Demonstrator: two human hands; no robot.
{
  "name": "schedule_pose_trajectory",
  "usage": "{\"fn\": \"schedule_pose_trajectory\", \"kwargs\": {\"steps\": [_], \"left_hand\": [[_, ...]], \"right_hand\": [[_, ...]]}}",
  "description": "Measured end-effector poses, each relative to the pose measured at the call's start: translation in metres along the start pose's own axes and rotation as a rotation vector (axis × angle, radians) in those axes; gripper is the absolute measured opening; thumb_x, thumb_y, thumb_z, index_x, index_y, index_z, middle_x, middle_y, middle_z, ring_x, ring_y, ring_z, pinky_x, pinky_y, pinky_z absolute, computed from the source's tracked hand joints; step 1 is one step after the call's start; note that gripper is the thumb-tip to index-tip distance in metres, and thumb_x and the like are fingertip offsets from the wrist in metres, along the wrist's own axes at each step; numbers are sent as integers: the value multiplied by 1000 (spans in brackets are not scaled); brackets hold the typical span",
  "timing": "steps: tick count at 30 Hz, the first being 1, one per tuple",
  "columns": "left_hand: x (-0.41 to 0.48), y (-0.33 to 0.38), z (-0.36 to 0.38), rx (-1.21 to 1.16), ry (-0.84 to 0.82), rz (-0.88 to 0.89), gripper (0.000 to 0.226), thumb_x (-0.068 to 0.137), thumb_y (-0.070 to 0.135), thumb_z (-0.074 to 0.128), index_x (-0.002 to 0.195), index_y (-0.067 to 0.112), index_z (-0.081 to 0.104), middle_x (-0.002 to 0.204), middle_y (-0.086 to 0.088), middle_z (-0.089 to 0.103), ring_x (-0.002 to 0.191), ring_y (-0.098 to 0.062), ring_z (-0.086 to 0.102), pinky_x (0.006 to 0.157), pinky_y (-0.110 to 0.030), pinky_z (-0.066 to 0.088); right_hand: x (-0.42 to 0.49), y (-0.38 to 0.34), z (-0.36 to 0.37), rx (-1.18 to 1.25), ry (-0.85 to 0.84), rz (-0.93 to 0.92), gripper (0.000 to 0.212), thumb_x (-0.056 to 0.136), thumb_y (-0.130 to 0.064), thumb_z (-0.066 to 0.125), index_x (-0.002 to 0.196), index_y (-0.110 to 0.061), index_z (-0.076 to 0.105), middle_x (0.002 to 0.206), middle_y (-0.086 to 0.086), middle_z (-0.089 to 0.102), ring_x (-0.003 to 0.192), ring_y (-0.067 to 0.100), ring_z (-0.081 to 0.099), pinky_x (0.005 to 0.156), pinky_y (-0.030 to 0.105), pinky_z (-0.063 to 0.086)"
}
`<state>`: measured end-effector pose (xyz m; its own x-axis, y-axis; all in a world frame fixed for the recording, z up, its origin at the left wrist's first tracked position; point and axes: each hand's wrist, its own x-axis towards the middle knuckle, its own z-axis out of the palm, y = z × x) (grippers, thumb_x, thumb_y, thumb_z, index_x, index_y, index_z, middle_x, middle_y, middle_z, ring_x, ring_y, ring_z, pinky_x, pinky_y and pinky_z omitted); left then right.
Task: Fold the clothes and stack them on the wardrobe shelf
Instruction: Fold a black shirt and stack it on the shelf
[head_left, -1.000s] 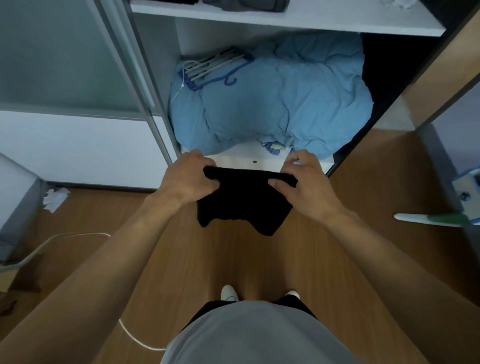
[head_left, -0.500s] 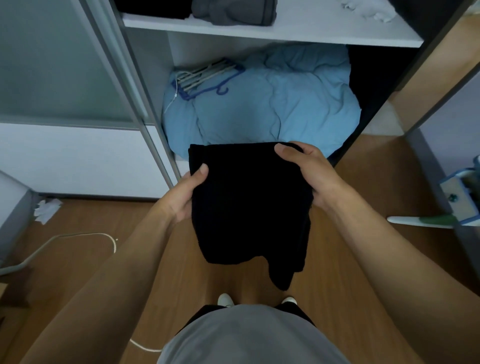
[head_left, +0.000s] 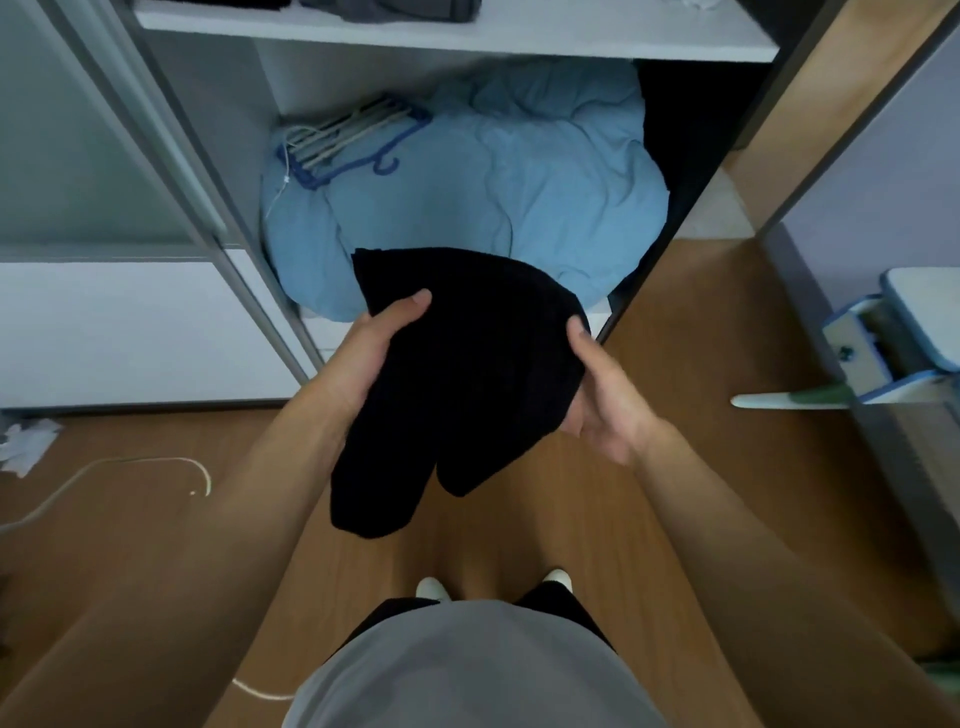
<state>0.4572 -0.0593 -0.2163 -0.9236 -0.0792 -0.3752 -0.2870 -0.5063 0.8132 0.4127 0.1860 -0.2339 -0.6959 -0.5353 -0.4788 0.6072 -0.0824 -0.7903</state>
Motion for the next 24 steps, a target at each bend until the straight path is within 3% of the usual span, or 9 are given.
{"fn": "schedule_pose_trajectory", "kwargs": {"steps": [5, 7, 10, 12, 14, 17, 19, 22, 24], "left_hand": [[13, 0, -4, -84, 64, -176, 44, 88, 48, 72, 116, 15, 75, 119, -11, 73, 105, -26, 72, 77, -33, 60], [17, -6, -16, -112, 46, -172, 42, 85, 54, 72, 106, 18, 80, 118, -10, 74, 107, -25, 72, 77, -33, 60], [15, -17, -41, -67, -158, -192, 63, 70, 58, 81, 121, 21, 73, 128, -7, 69, 120, -23, 64, 95, -35, 55], [15, -26, -54, 7, -255, -259, 83, 61, 45, 92, 132, 17, 61, 131, -8, 66, 122, -24, 62, 98, -36, 52], [20, -35, -59, 141, -251, -245, 66, 74, 17, 82, 134, 10, 57, 126, -11, 68, 118, -28, 64, 95, -35, 55], [28, -36, -58, 274, -57, -153, 40, 84, -5, 57, 121, 7, 63, 99, -6, 75, 99, -26, 68, 81, -31, 56], [33, -32, -60, 299, 66, -129, 47, 86, -7, 53, 130, 8, 58, 100, -4, 75, 94, -22, 71, 73, -27, 57], [36, -24, -68, 319, 133, -72, 75, 88, -5, 54, 151, 31, 37, 120, -4, 67, 101, -18, 70, 77, -25, 56], [36, -13, -70, 362, 55, -12, 79, 87, -8, 55, 146, 43, 43, 99, -3, 70, 84, -18, 68, 72, -25, 56]], "right_hand": [[9, 32, 6, -295, 251, -153, 20, 94, -16, 68, 111, -8, 73, 104, 4, 77, 98, 16, 72, 85, 30, 53], [9, 32, 9, -203, 315, -167, 16, 96, -13, 63, 109, -8, 72, 100, 5, 77, 92, 17, 73, 76, 27, 54], [9, 26, 9, -4, 344, -141, 23, 97, -14, 61, 117, -6, 68, 109, 11, 76, 100, 25, 73, 80, 33, 60], [10, 23, 10, 90, 379, -125, 23, 95, -13, 62, 116, -7, 67, 110, 12, 75, 100, 27, 73, 83, 39, 60], [13, 19, 10, 124, 415, -99, 19, 92, -12, 62, 110, -9, 68, 105, 12, 76, 96, 27, 74, 80, 40, 61], [23, 12, 3, -11, 454, -61, 20, 88, -10, 60, 105, -9, 69, 99, 12, 77, 89, 26, 75, 69, 34, 60], [30, 6, -2, -200, 462, -65, 26, 87, -7, 58, 111, -12, 67, 101, 8, 77, 89, 19, 75, 66, 26, 58], [40, 0, -3, -389, 470, -71, 46, 92, -5, 58, 134, -22, 49, 109, -7, 68, 83, 3, 71, 63, 12, 53], [46, -7, 1, -496, 456, -114, 63, 96, -5, 55, 147, -35, 33, 121, -17, 57, 93, -1, 64, 67, 4, 48]]}}
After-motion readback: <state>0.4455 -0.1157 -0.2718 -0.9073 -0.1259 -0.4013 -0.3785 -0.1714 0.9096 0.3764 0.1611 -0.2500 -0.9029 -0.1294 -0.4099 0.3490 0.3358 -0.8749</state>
